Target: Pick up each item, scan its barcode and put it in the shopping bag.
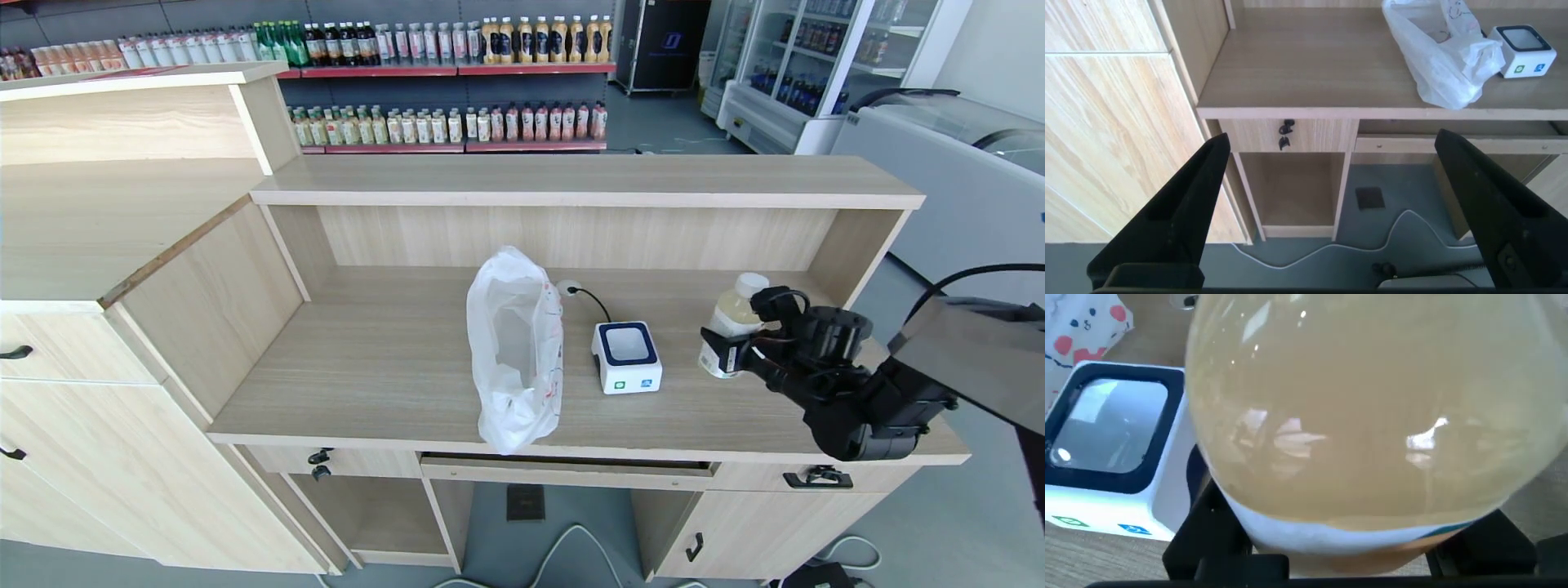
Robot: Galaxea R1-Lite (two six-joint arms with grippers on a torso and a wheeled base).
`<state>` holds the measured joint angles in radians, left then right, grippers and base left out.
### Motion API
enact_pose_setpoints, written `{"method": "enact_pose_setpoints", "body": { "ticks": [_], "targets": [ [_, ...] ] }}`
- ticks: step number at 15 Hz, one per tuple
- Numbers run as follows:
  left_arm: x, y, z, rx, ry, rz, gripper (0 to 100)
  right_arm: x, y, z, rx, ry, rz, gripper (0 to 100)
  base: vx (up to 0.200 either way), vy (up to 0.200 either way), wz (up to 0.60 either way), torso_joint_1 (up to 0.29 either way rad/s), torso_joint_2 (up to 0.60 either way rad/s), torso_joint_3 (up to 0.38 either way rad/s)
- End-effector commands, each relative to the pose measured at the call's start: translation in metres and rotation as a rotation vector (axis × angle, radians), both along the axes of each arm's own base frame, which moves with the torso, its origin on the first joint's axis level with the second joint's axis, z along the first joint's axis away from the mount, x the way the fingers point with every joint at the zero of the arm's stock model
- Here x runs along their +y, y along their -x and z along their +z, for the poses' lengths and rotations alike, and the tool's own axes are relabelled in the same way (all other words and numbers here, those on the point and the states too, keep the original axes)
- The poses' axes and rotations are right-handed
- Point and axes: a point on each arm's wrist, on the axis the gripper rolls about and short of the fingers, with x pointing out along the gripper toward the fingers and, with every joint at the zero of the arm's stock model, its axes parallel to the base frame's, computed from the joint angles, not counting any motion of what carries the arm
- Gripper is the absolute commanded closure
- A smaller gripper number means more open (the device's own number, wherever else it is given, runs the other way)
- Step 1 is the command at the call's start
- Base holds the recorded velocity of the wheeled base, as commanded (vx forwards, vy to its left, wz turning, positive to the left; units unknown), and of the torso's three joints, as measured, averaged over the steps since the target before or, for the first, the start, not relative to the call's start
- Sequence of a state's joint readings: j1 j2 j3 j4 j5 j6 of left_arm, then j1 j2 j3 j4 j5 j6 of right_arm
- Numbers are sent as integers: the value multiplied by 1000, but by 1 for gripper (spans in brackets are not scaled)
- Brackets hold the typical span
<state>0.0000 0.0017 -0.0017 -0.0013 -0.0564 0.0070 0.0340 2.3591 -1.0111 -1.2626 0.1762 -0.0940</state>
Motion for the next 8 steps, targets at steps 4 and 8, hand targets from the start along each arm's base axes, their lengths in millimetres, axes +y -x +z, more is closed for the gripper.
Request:
{"method": "enact_pose_setpoints", "body": {
  "ticks": [4, 8],
  "targets": [
    [0, 0, 0, 0, 1, 0, 0, -17, 119, 173, -52, -244, 158, 100, 0, 0, 0, 0, 0, 0],
    [0, 0, 0, 0, 1, 0, 0, -10, 221, 228, 52, -415, 356, 100, 0, 0, 0, 0, 0, 0]
  ]
}}
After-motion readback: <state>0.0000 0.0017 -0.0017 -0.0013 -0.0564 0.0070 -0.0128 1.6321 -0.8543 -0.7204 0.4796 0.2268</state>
